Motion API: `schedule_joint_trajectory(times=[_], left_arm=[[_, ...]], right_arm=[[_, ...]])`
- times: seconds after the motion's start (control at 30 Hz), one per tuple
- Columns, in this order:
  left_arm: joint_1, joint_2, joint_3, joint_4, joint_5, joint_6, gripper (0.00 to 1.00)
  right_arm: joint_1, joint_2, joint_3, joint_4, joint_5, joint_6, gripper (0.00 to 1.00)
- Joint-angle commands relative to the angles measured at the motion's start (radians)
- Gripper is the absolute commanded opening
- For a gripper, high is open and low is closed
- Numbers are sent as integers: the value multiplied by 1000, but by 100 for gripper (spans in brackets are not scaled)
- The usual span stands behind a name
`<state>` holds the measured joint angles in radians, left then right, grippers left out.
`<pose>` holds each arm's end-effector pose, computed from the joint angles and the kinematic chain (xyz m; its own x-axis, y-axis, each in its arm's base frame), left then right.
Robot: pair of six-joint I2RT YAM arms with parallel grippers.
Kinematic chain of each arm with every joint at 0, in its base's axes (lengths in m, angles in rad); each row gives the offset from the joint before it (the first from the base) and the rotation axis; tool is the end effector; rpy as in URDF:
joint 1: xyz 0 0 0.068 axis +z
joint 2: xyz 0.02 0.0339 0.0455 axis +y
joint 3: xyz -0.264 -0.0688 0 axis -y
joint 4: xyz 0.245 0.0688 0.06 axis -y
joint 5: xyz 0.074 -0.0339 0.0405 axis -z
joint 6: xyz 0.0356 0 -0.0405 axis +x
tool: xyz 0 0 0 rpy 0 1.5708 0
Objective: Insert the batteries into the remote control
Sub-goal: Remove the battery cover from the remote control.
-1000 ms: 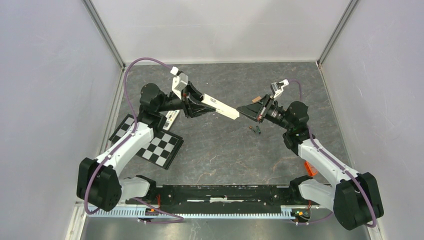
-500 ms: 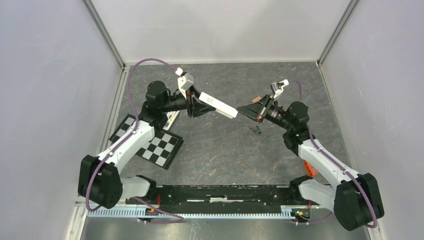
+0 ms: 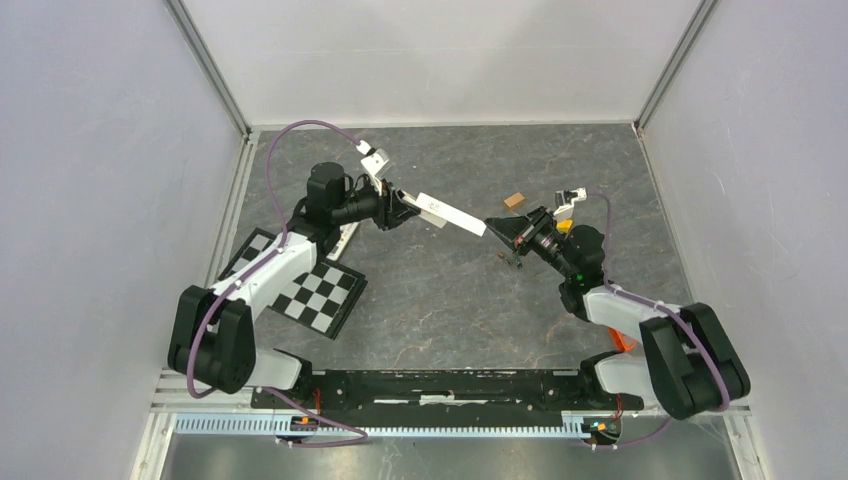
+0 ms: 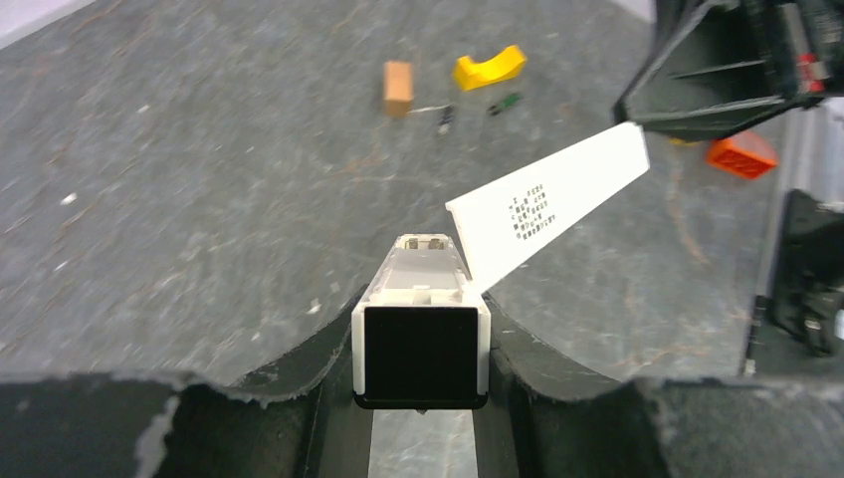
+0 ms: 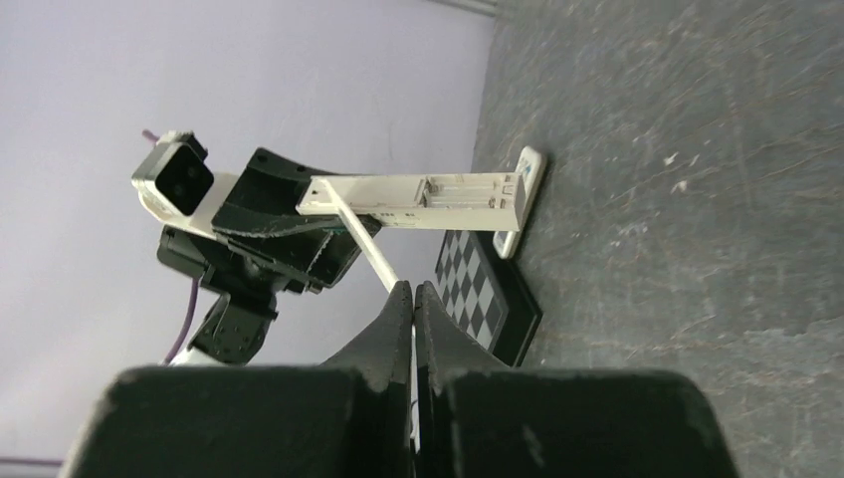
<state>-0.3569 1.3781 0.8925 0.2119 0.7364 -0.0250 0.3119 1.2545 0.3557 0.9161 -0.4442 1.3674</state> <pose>0.2828 -0.1310 0.2842 -0.2748 0.0827 -0.9579 0.8581 0.4705 -0.2055 0.2270 0.0893 0.2119 -0.6686 0.7136 -0.2092 -0.1547 0.1418 0.9777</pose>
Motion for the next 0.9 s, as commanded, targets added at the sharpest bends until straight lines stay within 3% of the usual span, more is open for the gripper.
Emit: schedule_joint_trajectory(times=[0.0, 0.2, 0.33, 0.63, 0.67, 0.77, 0.87], left_arm=[[18, 13, -14, -21, -166, 116, 2], [19, -6, -2, -68, -274, 130, 2], [20, -94, 16, -103, -317, 161, 2], [19, -171, 31, -123, -265, 150, 2], [19, -170, 33, -123, -247, 146, 2], [19, -175, 38, -124, -186, 134, 2], [19, -193, 50, -126, -90, 127, 2]], right_arm=[[-6, 72, 0, 117, 102, -58, 0], [-3, 217, 82, -94, 159, -264, 0], [1, 297, 104, -107, 197, -323, 0], [5, 442, 212, -130, 221, -474, 1], [3, 450, 232, -143, 213, -491, 9], [2, 427, 259, -187, 208, -540, 56], [-8, 344, 259, -175, 131, -611, 76]])
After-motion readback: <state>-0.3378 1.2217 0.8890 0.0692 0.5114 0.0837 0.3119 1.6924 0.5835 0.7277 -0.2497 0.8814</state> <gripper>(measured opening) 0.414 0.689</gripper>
